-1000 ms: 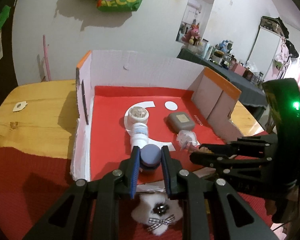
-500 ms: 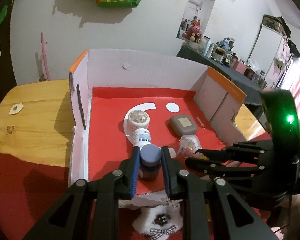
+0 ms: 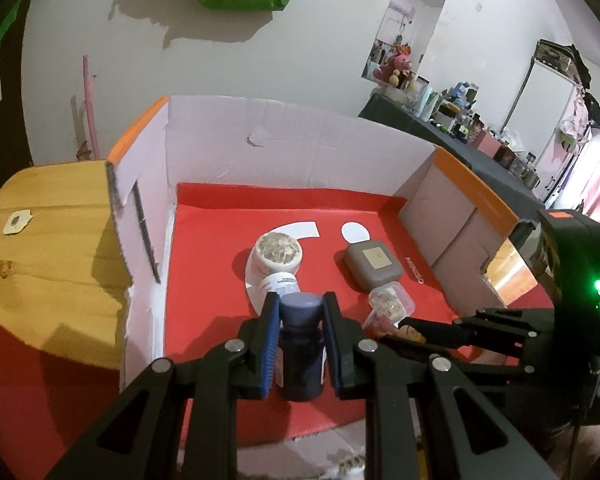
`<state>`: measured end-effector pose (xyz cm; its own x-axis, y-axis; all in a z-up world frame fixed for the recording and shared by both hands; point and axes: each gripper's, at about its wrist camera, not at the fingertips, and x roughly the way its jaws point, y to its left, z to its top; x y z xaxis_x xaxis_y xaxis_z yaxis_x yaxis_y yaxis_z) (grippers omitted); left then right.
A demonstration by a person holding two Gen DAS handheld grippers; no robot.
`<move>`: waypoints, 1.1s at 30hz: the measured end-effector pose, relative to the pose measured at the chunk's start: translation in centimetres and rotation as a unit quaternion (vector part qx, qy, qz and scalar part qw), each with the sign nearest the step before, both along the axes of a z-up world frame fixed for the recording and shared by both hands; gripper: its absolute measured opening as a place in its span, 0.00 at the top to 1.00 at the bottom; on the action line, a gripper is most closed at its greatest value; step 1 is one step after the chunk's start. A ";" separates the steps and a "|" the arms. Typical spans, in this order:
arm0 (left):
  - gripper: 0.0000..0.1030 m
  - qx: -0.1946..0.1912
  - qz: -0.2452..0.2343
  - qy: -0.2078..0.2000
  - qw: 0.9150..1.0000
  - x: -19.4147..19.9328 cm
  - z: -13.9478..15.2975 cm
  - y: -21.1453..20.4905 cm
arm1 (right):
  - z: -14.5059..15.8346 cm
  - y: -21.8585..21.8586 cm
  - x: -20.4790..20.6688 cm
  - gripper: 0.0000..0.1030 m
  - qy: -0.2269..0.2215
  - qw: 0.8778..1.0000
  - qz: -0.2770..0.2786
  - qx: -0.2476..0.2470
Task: Organize objects
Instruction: 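Lower the navy bottle and pink doll onto the red paper, open both grippers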
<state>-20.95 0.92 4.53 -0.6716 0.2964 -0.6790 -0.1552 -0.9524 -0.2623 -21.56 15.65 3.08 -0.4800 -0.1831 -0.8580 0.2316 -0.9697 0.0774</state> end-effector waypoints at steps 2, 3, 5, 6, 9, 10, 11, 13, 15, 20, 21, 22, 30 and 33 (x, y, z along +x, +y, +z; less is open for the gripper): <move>0.79 -0.004 0.000 -0.001 1.000 -0.5 0.0 0.2 | 0.0 0.2 -0.2 0.79 0.002 1.000 -0.003 0.000; 0.79 -0.004 -0.002 -0.002 1.000 -0.7 -0.1 0.3 | 0.0 0.3 -0.3 0.79 0.004 1.000 -0.005 0.001; 0.79 -0.001 -0.006 -0.006 1.000 -1.1 -0.1 0.4 | 0.0 0.6 -0.5 0.79 0.006 1.000 -0.011 0.003; 0.79 0.002 -0.007 -0.007 1.000 -1.3 -0.2 0.5 | 0.1 0.7 -0.6 0.79 0.007 1.000 -0.013 0.003; 0.79 0.010 -0.014 -0.017 1.000 -1.6 -0.4 0.8 | 0.2 1.4 -0.9 0.79 0.011 1.000 -0.023 0.003; 0.79 0.011 -0.016 -0.018 1.000 -1.6 -0.5 0.9 | 0.2 1.5 -1.1 0.79 0.012 1.000 -0.026 0.003; 0.79 0.011 -0.019 -0.020 1.000 -1.5 -0.6 1.1 | 0.2 1.7 -1.1 0.79 0.012 1.000 -0.028 0.002; 0.79 0.010 -0.026 -0.024 0.999 -1.3 -0.7 1.4 | 0.2 2.0 -1.1 0.79 0.012 0.999 -0.031 0.001; 0.79 -0.001 -0.027 -0.028 0.999 -1.3 -1.0 1.8 | 0.3 2.1 -1.1 0.79 0.013 0.999 -0.033 0.002; 0.79 -0.009 -0.020 -0.037 0.999 -1.8 -1.2 1.5 | 0.4 2.3 -1.0 0.79 0.013 0.999 -0.037 0.008; 0.79 -0.010 -0.017 -0.038 0.999 -1.9 -1.1 1.3 | 0.4 2.3 -0.9 0.79 0.013 0.999 -0.037 0.008; 0.79 -0.008 -0.016 -0.039 0.999 -1.9 -1.1 1.2 | 0.4 2.3 -0.9 0.79 0.012 0.999 -0.035 0.007; 0.79 0.015 -0.051 -0.057 0.997 -1.1 -1.3 1.7 | 0.5 1.7 -0.5 0.79 0.010 1.000 -0.022 0.012; 0.79 0.015 -0.039 -0.071 0.997 -2.0 -1.9 1.1 | 0.5 1.8 -0.6 0.79 0.010 1.000 -0.025 0.013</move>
<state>-22.94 2.03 2.67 -0.5443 0.3647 -0.7555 -0.1871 -0.9307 -0.3144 -22.15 17.49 3.54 -0.5053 -0.1369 -0.8520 0.1844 -0.9817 0.0484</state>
